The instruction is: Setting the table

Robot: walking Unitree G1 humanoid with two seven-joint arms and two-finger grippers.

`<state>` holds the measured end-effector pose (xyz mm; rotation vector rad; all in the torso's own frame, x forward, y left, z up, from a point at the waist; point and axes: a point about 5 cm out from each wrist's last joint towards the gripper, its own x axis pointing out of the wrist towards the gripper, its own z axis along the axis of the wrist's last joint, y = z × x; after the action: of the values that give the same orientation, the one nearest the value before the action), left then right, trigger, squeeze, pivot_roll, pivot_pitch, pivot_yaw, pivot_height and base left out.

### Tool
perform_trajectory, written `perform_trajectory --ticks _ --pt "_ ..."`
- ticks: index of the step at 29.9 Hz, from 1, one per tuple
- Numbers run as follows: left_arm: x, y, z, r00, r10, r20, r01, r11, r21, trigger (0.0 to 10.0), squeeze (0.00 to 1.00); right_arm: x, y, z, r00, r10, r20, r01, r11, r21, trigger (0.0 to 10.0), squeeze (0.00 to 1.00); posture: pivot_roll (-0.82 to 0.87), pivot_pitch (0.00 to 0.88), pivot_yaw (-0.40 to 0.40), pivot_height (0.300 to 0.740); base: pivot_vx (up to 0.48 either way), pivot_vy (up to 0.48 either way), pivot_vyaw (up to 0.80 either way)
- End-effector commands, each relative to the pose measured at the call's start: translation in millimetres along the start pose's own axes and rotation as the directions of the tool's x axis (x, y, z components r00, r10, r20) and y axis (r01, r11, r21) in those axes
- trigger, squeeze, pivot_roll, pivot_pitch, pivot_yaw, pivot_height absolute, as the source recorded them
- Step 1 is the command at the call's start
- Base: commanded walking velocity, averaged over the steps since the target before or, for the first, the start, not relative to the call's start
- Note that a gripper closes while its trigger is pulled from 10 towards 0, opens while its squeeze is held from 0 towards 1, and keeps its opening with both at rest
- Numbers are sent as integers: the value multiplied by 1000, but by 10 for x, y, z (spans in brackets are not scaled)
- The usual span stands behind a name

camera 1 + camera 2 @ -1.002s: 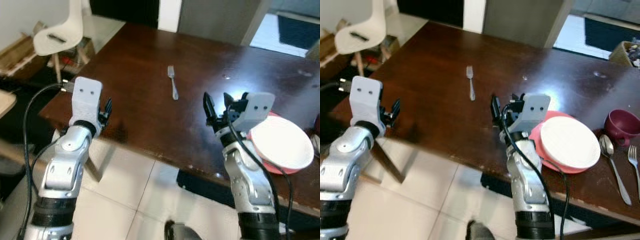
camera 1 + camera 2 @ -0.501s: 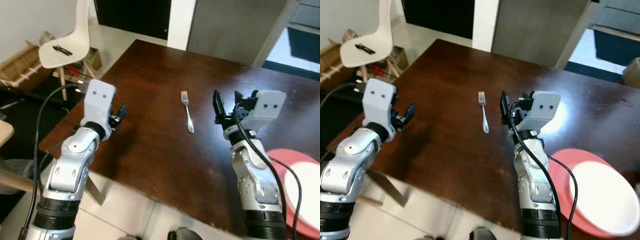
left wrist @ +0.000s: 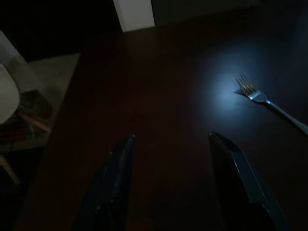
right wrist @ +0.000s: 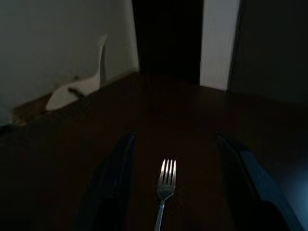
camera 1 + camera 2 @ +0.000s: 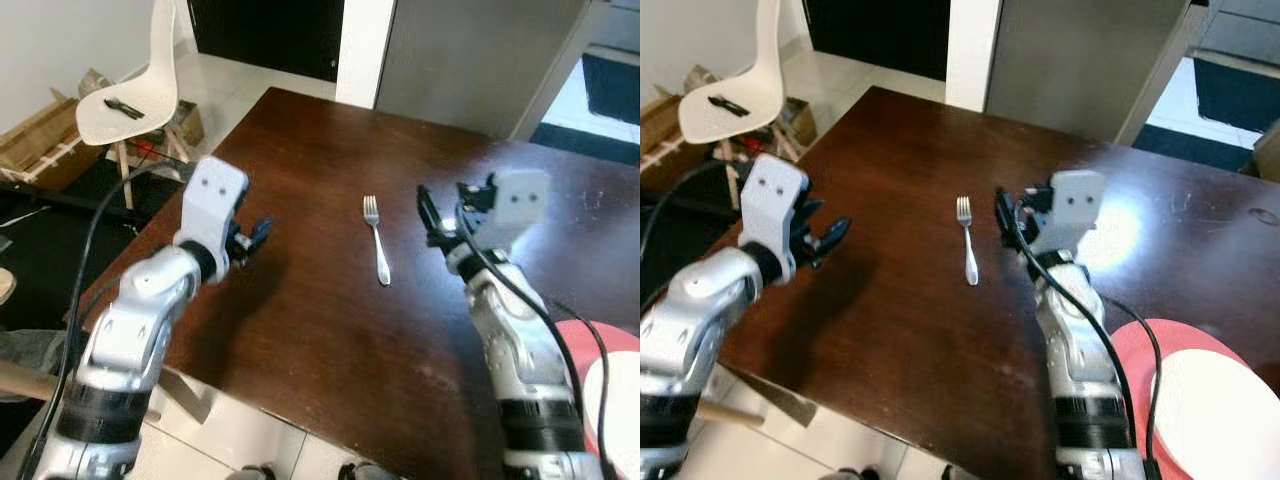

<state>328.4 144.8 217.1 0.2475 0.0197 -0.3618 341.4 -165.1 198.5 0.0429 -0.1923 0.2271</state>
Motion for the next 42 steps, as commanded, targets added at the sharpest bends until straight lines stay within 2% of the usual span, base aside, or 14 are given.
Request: perform_trajectory --ticks 1,4,5,7,10,16,21,22,29,30,32,33,36,42 --pt "-2 54 -39 999 12 -41 -11 1000 22 10000 0 79 -42 -102 996 27 -85 -25 999 25 10000 0 14 74 65 740 0 0 0" --pt "-75 103 -9 996 -64 -59 67 997 46 10000 0 222 -56 -148 985 82 -149 -67 992 105 10000 0 37 107 56 740 0 0 0" --pt "-75 103 -9 996 -64 -59 67 997 46 10000 0 222 -56 -148 985 82 -149 -67 992 105 10000 0 37 107 56 740 0 0 0" --pt "-171 82 -2 981 -181 -71 185 981 62 10000 0 286 -88 -253 967 111 -230 -69 981 183 10000 0 65 140 44 740 0 0 0" --pt "-211 37 37 971 -230 -60 233 970 62 10000 0 313 -127 -304 957 123 -262 -61 971 232 10000 0 86 164 43 740 0 0 0" --pt "-240 -66 155 968 -249 -26 249 968 41 10000 0 412 -146 -275 946 185 -266 -99 947 307 10000 0 100 197 40 740 0 0 0" --pt "-275 -75 187 965 -260 -27 261 964 46 10000 0 471 -92 -241 937 223 -270 -135 942 308 10000 0 105 211 40 740 0 0 0" --pt "-284 -69 192 966 -258 -30 259 965 47 10000 0 483 -79 -242 933 225 -279 -140 945 294 10000 1000 109 215 40 740 0 0 0" --pt "-327 -78 166 965 -258 -49 260 965 41 10000 0 477 -99 -353 910 182 -372 -127 978 168 10000 996 108 227 43 740 0 0 0" --pt "-327 -85 164 965 -258 -51 260 965 39 10000 0 470 -105 -382 904 165 -394 -118 983 141 10000 0 108 227 43 740 0 0 0" --pt "-327 -89 164 965 -256 -51 258 965 37 10000 0 470 -108 -395 902 149 -405 -115 988 106 10000 0 108 227 43 740 0 0 0" --pt "-327 -95 163 967 -251 -55 253 967 32 10000 0 484 -125 -387 905 106 -412 -109 994 15 10000 0 105 229 39 740 0 0 0" --pt "-329 -97 162 967 -249 -56 251 968 30 10000 0 498 -127 -366 909 96 -405 -107 994 -4 10000 0 105 229 39 740 0 0 0" --pt "-330 -136 146 966 -251 -61 253 967 23 10000 0 507 -163 -240 923 36 -382 -92 987 -129 10000 0 90 223 36 740 0 0 0"
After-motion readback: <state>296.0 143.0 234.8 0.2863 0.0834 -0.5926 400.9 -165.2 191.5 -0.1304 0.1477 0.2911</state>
